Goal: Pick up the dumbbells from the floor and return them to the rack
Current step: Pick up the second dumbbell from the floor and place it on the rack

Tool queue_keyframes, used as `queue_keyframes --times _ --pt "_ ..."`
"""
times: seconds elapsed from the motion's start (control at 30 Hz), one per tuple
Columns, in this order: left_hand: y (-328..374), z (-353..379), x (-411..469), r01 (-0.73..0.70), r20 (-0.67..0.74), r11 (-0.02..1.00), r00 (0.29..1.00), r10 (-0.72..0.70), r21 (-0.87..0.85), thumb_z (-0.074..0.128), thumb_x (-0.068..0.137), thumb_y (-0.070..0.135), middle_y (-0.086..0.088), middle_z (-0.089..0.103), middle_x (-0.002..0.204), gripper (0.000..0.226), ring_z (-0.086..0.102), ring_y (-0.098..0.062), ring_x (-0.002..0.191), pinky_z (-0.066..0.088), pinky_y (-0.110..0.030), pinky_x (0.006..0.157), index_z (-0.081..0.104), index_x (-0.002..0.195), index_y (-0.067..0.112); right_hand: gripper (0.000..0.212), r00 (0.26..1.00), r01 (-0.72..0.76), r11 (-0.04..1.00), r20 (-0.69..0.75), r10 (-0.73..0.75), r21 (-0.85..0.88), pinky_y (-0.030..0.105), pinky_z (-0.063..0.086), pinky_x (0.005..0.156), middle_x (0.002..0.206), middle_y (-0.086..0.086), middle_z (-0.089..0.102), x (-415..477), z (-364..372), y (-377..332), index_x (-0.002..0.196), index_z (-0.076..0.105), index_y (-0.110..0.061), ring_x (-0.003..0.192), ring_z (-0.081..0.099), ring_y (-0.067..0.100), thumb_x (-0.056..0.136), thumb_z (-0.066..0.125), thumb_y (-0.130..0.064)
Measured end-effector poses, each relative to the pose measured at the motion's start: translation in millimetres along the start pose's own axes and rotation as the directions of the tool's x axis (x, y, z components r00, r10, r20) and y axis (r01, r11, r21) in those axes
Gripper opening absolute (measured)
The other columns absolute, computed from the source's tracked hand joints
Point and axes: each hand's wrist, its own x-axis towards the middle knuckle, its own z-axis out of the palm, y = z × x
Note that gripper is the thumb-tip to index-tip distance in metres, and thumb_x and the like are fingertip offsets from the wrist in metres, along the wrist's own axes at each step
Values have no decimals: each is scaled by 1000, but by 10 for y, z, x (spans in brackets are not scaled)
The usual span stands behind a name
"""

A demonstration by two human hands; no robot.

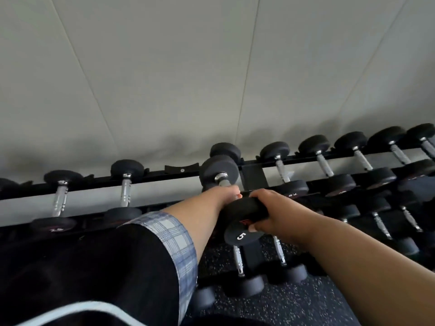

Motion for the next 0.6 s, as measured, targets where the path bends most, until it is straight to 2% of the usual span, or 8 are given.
queue_keyframes --times 0.03,0.07,0.1,0.17,0.2,0.33,0.47,0.6 --pt "-10 -151 44 30 55 999 998 -28 -23 38 99 27 -2 38 69 37 40 -14 63 34 -26 67 40 64 15 62 1000 13 1000 2 -13 -2 25 46 76 104 -18 53 155 41 -70 117 50 -36 92 56 3 65 83 -39" --pt "16 -247 138 17 30 1000 999 -16 -22 42 98 36 -3 44 73 38 47 -17 71 36 -26 70 47 68 13 61 1000 30 1000 5 -30 -9 25 44 77 104 -17 53 296 76 -139 118 51 -35 92 56 4 66 84 -38" --pt "18 -365 148 -18 -34 999 999 19 48 47 94 47 -4 54 82 42 55 -21 85 37 -26 77 58 80 9 61 999 48 999 9 -48 -17 25 43 76 103 -16 52 433 108 -204 118 51 -35 92 55 5 67 84 -38" --pt "-25 -616 339 -8 -125 996 992 19 88 53 86 61 -8 65 117 65 60 -24 113 41 -30 98 64 115 4 61 996 83 996 18 -82 -33 26 43 78 104 -15 51 679 160 -302 119 50 -36 93 54 7 68 83 -40" --pt "-54 -719 467 7 -133 997 991 4 76 54 84 62 -9 62 128 69 58 -25 118 40 -34 104 61 123 5 61 995 97 995 27 -96 -39 29 45 80 104 -16 51 792 183 -331 119 48 -37 93 55 8 68 82 -40" --pt "9 -1043 732 32 -135 994 991 -18 108 54 85 58 -9 53 135 72 52 -23 122 34 -34 106 50 138 9 61 983 178 981 55 -174 -77 37 50 84 109 -14 53 1230 282 -404 122 46 -38 99 55 12 70 78 -45" --pt "164 -1240 960 87 -202 989 977 -61 123 42 95 44 -16 43 147 60 44 -28 132 27 -36 111 42 142 8 66 969 241 960 81 -231 -144 41 49 86 120 -5 54 1657 357 -466 128 42 -33 109 54 20 73 77 -45" --pt "77 -1551 1333 91 -230 989 971 -63 114 47 93 47 -19 53 140 61 50 -33 128 39 -39 108 52 135 2 68 966 255 942 103 -237 -220 43 46 92 129 1 52 2031 516 -521 132 41 -27 119 49 25 76 77 -40"
